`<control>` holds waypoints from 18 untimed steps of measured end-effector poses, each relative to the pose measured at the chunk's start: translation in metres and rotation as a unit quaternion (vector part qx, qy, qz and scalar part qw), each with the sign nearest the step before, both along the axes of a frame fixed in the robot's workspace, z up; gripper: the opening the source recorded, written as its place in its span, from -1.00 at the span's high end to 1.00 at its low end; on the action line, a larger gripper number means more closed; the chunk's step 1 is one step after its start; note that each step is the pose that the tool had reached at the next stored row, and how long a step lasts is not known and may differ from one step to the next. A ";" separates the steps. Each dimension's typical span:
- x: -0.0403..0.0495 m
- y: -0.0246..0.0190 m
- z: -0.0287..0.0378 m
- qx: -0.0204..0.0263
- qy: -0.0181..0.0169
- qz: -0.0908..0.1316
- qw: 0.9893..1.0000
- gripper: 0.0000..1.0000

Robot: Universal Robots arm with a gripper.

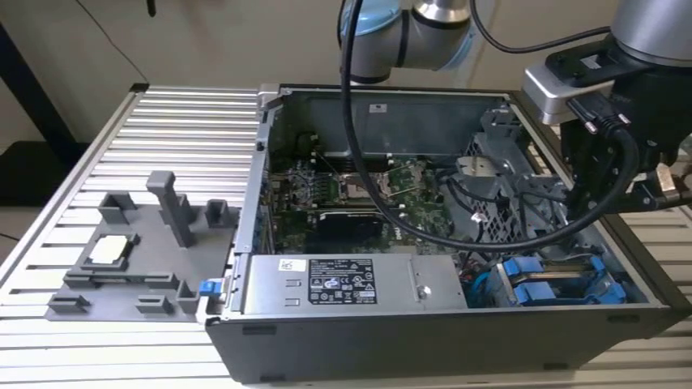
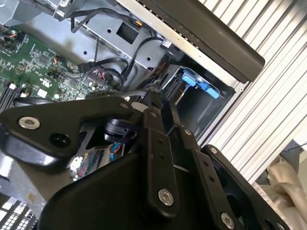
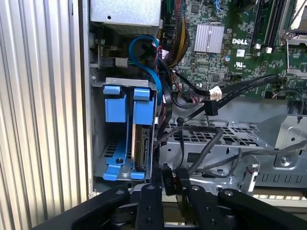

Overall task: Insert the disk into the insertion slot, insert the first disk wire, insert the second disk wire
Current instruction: 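Insert the first disk wire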

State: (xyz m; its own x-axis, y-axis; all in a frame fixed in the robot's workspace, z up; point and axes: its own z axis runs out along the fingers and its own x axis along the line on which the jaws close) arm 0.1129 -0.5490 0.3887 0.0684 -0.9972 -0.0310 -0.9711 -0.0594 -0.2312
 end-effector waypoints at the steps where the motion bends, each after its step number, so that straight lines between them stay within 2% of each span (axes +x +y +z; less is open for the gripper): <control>1: 0.0000 0.0000 0.0000 0.000 0.000 0.000 1.000 0.60; 10: 0.0000 0.0000 0.0000 0.000 0.000 0.000 1.000 0.62; 11: 0.0004 0.0001 0.0000 0.000 0.000 0.000 1.000 0.62; 12: 0.0010 0.0000 0.0001 0.000 0.002 0.000 1.000 0.62; 13: 0.0021 0.0000 0.0000 0.000 0.005 0.000 1.000 0.62; 14: 0.0038 0.0000 0.0000 0.000 0.010 0.000 1.000 0.62; 18: 0.0138 -0.0004 -0.0003 0.000 0.037 0.000 0.999 0.62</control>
